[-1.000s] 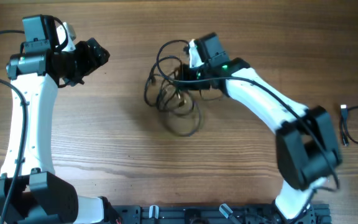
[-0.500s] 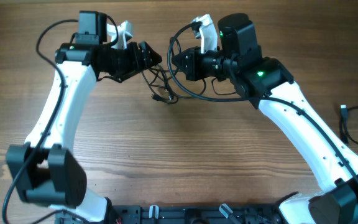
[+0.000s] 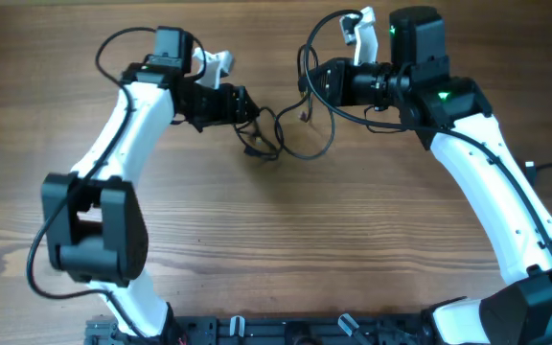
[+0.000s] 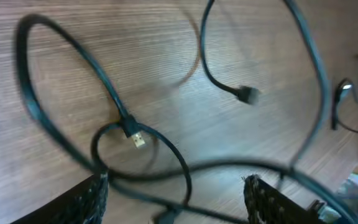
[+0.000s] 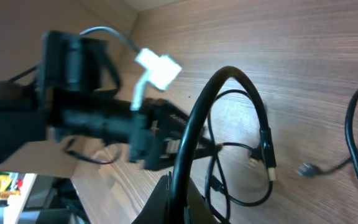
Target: Untangle cables
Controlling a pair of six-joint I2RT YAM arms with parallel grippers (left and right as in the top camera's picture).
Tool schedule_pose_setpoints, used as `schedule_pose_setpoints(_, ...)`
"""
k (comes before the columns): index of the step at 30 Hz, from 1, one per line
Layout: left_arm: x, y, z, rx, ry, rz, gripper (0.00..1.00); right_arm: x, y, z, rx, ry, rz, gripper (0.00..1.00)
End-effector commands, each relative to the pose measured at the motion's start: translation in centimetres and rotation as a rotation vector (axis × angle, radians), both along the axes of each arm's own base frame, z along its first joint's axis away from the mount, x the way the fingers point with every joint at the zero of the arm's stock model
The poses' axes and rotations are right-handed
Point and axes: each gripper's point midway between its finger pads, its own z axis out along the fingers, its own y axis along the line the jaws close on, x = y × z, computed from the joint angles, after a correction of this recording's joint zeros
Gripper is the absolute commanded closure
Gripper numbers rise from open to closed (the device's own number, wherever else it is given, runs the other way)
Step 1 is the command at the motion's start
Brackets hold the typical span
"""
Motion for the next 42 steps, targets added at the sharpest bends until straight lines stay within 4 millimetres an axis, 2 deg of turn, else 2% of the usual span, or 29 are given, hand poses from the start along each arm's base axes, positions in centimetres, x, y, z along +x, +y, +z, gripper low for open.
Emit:
schedule_pose_setpoints(1,1.5,0.1,-2.1,0.07,-0.05,-0.013,0.28,-0.4,0.3,0.2,0.013,0.0,0.038,0.96)
schedule_pose_setpoints(4,2.4,-0.3,-3.0,0.071,-0.089,-0.045,0.28,-0.5,0.3,0.1,0.012,0.002,0.038,0.96)
schedule_pose_setpoints(7,1.8,-1.0,-3.7,0.086,-0.099,-0.119,0.3,-0.5,0.3,0.1,0.011,0.001,0.038,0.96)
schedule_pose_setpoints(11,0.1,-2.9,-2.3,-0.056,-0.122,-0.263,0.28,-0.5,0.3,0.1,0.011,0.002,0.038,0.96)
schedule_pose_setpoints(13,-0.8,-2.4,-1.6,-0.13,-0.099,-0.288,0.25,-0.5,0.3,0.1,0.006,-0.006,0.041,0.96)
schedule_pose_setpoints(17,-0.3,0.4,-0.7,-0.14,-0.092,-0.224,0.19,-0.4,0.2,0.1,0.001,-0.012,0.044,0.96)
schedule_pose_setpoints(20,-2.1,0.5,0.5,-0.21,-0.107,-0.311,0.2,-0.5,0.2,0.0,0.0,-0.007,0.044,0.96)
schedule_pose_setpoints(22,-3.3,-0.1,0.4,-0.2,-0.136,-0.408,0.22,-0.7,0.2,-0.2,-0.006,0.001,0.047,0.96)
schedule_pose_setpoints(25,-3.1,-2.0,0.4,-0.183,-0.251,-0.527,0.25,-0.8,0.0,-0.6,-0.019,0.014,0.039,0.96)
schedule_pose_setpoints(27,-2.9,-3.0,0.0,-0.135,-0.304,-0.584,0.22,-0.8,-0.1,-0.8,-0.026,0.02,0.033,0.96)
schedule_pose_setpoints(30,-2.6,-3.4,-2.0,0.023,-0.313,-0.634,0.26,-0.9,-0.2,-0.9,-0.028,0.028,0.034,0.96)
schedule_pose_setpoints(33,-3.1,-4.4,-2.0,0.026,-0.313,-0.661,0.3,-0.9,-0.2,-0.9,-0.036,0.012,0.045,0.96)
schedule_pose_setpoints(36,-2.4,-2.8,-3.0,0.121,-0.301,-0.644,0.33,-0.9,-0.2,-1.0,-0.038,0.011,0.046,0.96)
schedule_pose_setpoints(39,-4.4,-2.1,-2.8,0.073,-0.284,-0.733,0.3,-0.9,-0.2,-1.0,-0.04,0.009,0.048,0.96)
schedule_pose_setpoints(42,-7.3,-3.8,-1.2,-0.107,-0.284,-0.822,0.29,-0.9,-0.2,-1.0,-0.04,0.009,0.048,0.95)
